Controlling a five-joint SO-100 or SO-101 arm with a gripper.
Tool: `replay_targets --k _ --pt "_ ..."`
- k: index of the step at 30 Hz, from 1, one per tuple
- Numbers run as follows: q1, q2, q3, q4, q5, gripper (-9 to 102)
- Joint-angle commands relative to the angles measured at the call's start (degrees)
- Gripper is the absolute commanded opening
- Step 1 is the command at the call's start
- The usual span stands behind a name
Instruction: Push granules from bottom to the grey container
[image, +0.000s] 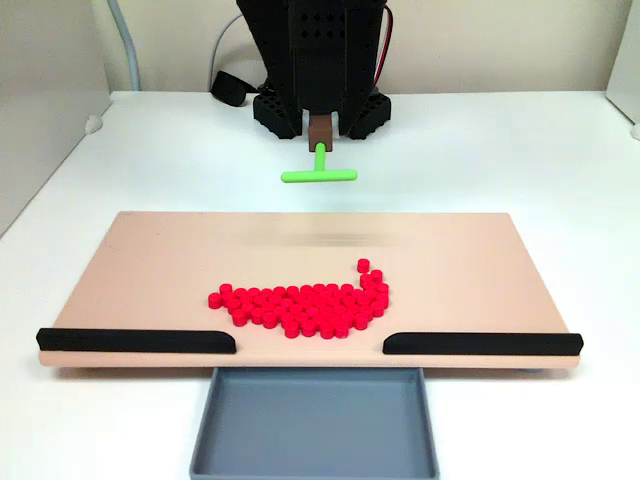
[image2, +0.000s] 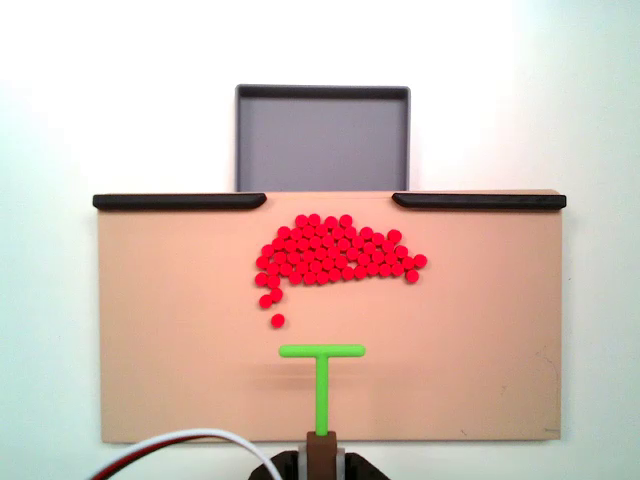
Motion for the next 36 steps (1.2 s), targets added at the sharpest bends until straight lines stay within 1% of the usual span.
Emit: replay_targets --k 1,22,36 --pt "0.4 1.9 -0.4 0.2 -0.7 0" --pt "1.8 2.9 -0.4 -0.3 -2.6 0" --pt "5.2 3.1 -0.4 -0.4 -5.5 0"
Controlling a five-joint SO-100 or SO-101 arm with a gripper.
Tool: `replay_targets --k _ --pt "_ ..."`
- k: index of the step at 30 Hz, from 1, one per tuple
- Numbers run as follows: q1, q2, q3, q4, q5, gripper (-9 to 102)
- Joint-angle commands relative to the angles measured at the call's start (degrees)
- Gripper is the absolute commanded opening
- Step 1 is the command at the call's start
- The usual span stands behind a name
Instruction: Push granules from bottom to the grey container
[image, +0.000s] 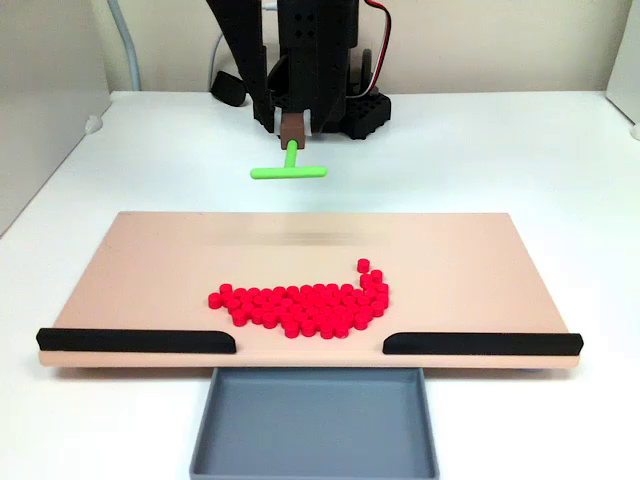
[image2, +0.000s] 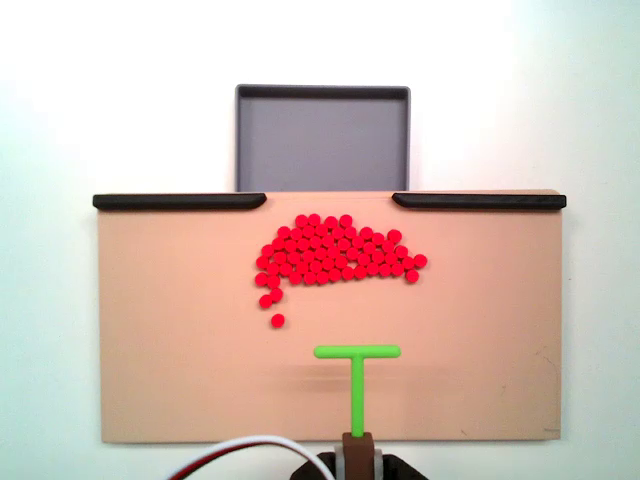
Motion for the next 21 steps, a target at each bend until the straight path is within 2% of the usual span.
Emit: replay_targets --k 1,10,16,21 --pt "0.5 2.6 -0.4 -0.4 -0.7 0" --pt "0.3 3.7 0.0 0.3 -1.1 0" --pt "-2.5 3.6 1.8 0.3 2.5 0" --pt "-3.5 7.3 8.3 -0.3 3.2 0"
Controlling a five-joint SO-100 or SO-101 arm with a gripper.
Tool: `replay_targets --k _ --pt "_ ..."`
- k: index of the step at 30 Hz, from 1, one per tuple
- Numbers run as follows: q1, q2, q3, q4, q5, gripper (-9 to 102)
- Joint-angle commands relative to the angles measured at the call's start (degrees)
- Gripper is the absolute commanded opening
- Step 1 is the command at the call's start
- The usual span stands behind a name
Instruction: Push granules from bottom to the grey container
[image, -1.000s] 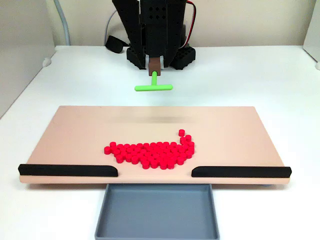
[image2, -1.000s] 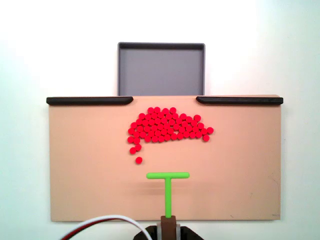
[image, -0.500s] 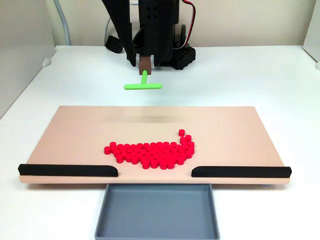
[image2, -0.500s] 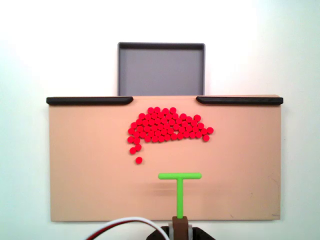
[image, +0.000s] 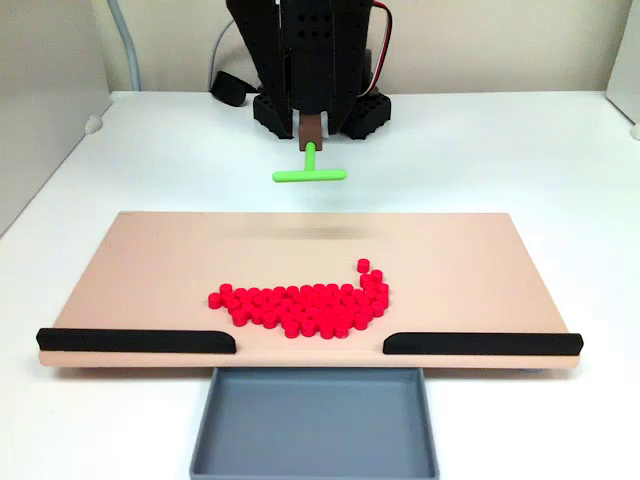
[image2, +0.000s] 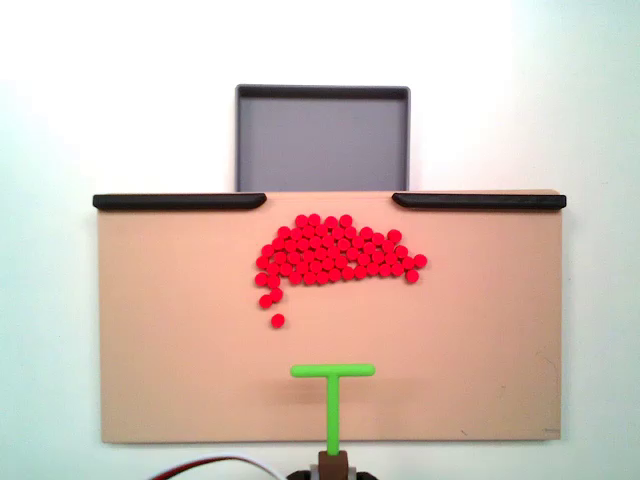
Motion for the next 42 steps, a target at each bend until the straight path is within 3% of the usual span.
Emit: replay_targets --k 1,7,21,42 --pt "-0.6 5.4 3.9 -0.1 0.8 0" --pt "-2.5 9.1 9.2 -0.2 3.7 0" --pt "-5.6 11.3 16.3 -10.8 6.5 0" --pt "-9.1 5.2 20.8 -20.1 11.8 0"
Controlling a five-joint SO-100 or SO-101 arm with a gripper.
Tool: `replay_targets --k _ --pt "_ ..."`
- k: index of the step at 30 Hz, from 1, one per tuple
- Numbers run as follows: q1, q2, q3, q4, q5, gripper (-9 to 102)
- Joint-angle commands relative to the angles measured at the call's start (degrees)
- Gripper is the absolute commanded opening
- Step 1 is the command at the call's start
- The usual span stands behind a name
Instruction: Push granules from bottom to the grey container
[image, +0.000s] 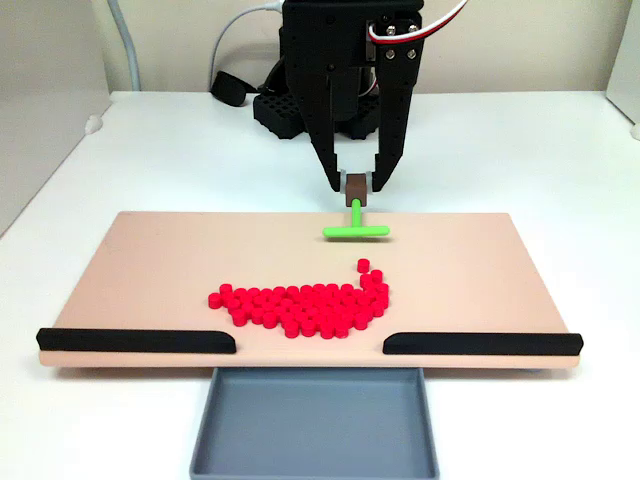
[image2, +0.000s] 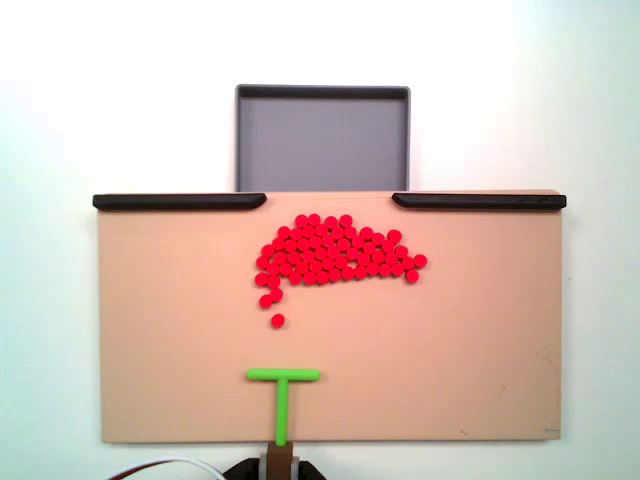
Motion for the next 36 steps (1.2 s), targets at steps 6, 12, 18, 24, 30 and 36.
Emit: replay_targets --k 6,12,18,24,30,36 --pt "-0.4 -2.2 -0.3 -3.4 0.9 0" --pt "-0.4 -5.4 -1.0 -5.8 0.5 0" --pt "0.4 -8.3 -1.1 -9.2 -0.3 0" --pt "1.4 -12.4 -2.2 -11.9 -0.9 0" --pt "2.2 -17.6 -6.2 -11.9 -0.3 0" --pt "3.0 -22.0 -10.2 -11.9 -0.1 0"
